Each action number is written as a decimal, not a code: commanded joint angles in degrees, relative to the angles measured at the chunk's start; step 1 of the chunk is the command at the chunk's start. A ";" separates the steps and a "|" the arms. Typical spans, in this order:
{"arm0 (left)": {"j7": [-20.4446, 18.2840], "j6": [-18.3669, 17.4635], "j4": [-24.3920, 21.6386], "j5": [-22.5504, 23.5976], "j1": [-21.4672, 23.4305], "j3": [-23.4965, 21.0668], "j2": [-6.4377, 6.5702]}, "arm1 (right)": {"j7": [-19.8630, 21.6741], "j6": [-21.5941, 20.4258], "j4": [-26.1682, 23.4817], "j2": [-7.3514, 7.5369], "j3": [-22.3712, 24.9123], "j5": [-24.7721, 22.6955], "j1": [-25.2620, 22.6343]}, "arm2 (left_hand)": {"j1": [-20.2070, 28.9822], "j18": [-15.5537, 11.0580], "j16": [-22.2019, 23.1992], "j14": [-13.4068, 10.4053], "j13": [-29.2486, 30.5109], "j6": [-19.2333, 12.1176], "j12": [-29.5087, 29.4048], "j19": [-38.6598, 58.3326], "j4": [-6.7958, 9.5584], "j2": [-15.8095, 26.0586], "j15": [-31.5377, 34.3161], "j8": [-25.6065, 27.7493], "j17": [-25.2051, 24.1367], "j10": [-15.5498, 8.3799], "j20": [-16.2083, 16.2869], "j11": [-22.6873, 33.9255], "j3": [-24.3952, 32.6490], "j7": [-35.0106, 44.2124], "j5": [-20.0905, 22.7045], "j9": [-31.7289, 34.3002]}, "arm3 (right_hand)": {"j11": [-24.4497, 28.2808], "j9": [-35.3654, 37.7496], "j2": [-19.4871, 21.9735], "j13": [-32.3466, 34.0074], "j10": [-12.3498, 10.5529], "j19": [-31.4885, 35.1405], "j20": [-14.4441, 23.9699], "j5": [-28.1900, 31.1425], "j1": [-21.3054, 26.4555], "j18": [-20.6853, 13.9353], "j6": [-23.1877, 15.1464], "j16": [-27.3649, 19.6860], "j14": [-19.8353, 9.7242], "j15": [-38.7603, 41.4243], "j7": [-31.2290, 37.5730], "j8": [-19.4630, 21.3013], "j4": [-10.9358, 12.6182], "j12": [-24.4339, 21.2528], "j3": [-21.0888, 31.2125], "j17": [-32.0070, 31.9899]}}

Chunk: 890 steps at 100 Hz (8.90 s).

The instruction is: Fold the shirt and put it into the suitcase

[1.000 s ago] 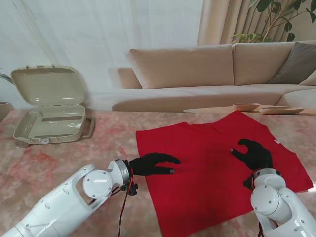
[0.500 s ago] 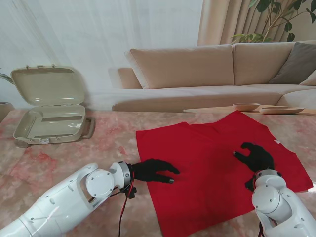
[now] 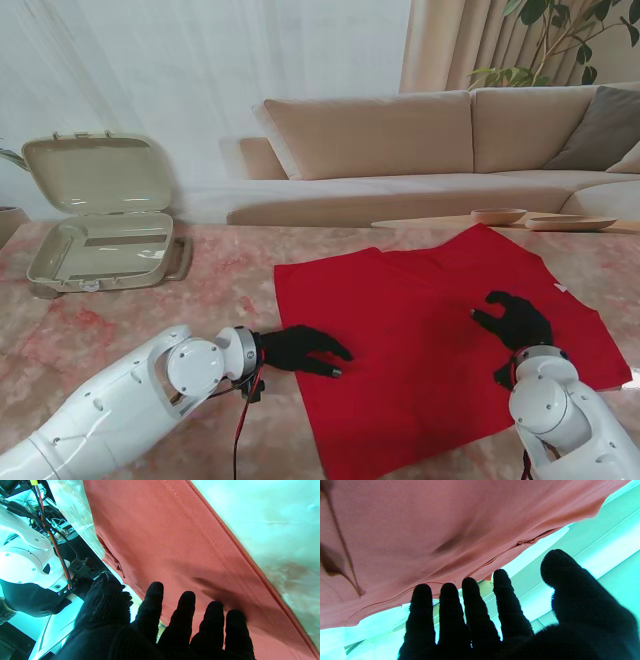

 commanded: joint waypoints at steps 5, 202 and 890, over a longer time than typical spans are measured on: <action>-1.46 1.18 0.96 0.84 1.22 -0.61 1.26 | 1.23 0.11 0.17 -0.03 -0.37 0.11 -0.58 | -1.27 6.29 0.89 3.65 0.48 -0.56 0.19 1.04 0.58 3.24 0.51 0.37 0.46 -0.69 0.59 -0.86 -2.33 -1.02 -2.46 0.82 | 0.57 -1.83 1.12 -2.13 -0.10 -1.56 1.39 -1.62 -0.33 -1.00 -0.08 -0.49 -1.22 -0.80 -0.83 0.32 -1.25 -1.12 -0.64 -0.84; -5.95 -2.52 -7.84 17.32 22.73 -33.44 4.47 | 8.93 1.58 1.86 1.34 -5.96 1.77 2.39 | 0.20 5.72 0.53 -0.43 0.50 -1.50 0.86 -0.24 0.55 1.04 0.17 1.22 0.76 -2.09 0.97 1.31 -2.16 1.22 -0.45 2.07 | -0.43 -0.41 0.92 -1.34 -0.22 -1.71 1.60 0.09 -0.39 -0.56 -0.54 -0.31 -1.01 -0.76 -0.29 0.44 -0.67 -1.00 -1.57 -0.42; 24.12 3.92 54.64 7.79 -32.20 19.15 -15.83 | 8.68 -9.95 40.18 0.41 -32.60 2.95 40.86 | 7.53 5.69 2.51 0.00 -0.84 -0.61 0.28 2.27 0.96 -5.59 2.19 -1.43 0.41 -1.51 3.03 3.97 -1.33 -1.24 -10.38 -6.20 | 6.57 -9.00 -13.31 -6.29 -1.27 2.25 -2.22 -4.83 -2.86 -1.18 2.41 -4.87 -4.41 0.58 -3.02 1.23 -5.15 -2.34 16.66 -2.29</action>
